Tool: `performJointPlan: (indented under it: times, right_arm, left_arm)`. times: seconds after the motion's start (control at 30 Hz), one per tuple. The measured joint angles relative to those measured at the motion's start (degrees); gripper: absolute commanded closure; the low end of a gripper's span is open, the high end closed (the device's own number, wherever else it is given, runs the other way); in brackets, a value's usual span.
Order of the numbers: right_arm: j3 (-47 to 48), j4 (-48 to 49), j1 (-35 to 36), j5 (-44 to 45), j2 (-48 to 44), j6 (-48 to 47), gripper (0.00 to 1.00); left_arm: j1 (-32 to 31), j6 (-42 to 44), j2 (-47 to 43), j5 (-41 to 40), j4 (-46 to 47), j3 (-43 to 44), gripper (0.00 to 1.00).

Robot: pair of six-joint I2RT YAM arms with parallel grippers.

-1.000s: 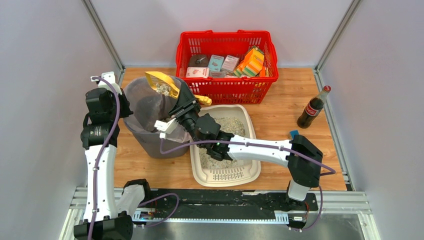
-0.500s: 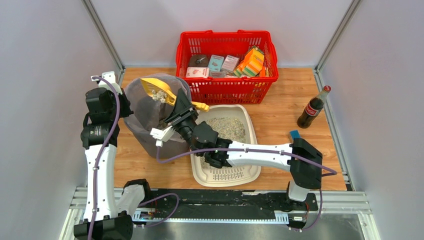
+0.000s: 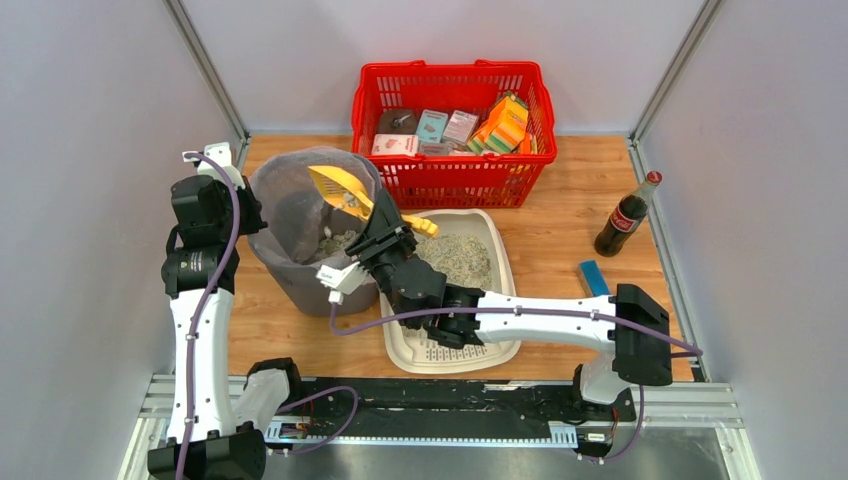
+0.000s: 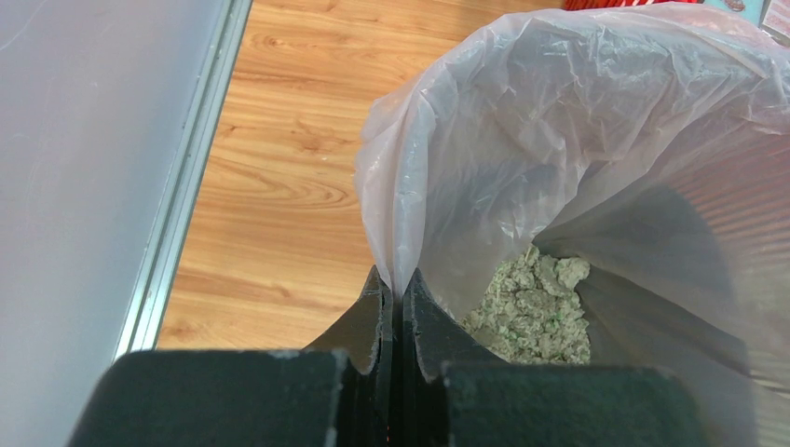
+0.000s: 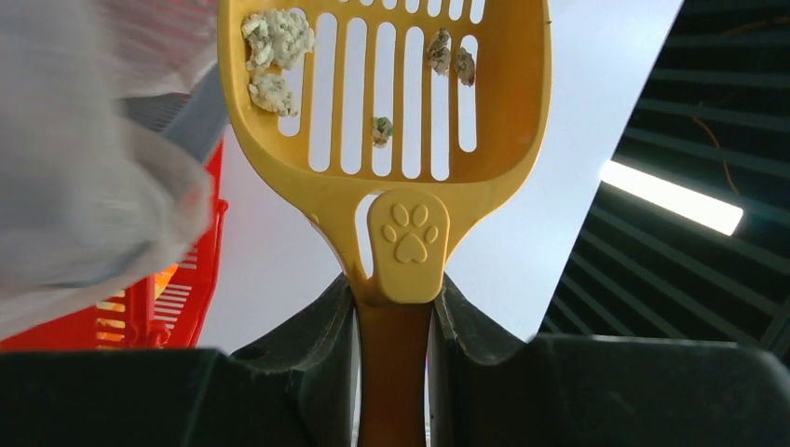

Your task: Clean the litter box

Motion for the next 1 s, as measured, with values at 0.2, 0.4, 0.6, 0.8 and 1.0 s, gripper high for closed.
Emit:
performJointPlan:
  times: [0.2, 0.4, 0.6, 0.8, 1.0]
  right_arm:
    - [-3.89, -7.02, 1.05, 1.46, 0.00, 0.00, 1.00]
    - [-4.11, -10.16, 1.70, 2.16, 0.00, 0.00, 1.00]
    - [1.22, -11.06, 1.70, 3.48, 0.02, 0.00, 1.00]
    - [4.09, -12.07, 2.45, 4.96, -0.04, 0.13, 1.00]
    - [-0.74, -18.40, 6.73, 7.17, -0.44, 5.97, 1.00]
  left_arm:
    - [0.02, 0.00, -0.02, 0.04, 0.09, -0.07, 1.00]
    - [0.09, 0.00, -0.15, 0.11, 0.28, -0.28, 1.00]
    - [0.09, 0.00, -0.59, 0.09, 0.42, -0.61, 1.00]
    - [0.13, 0.00, -0.92, 0.07, 0.46, -0.79, 1.00]
    - [0.15, 0.00, -1.03, -0.33, 0.57, -1.07, 1.00]
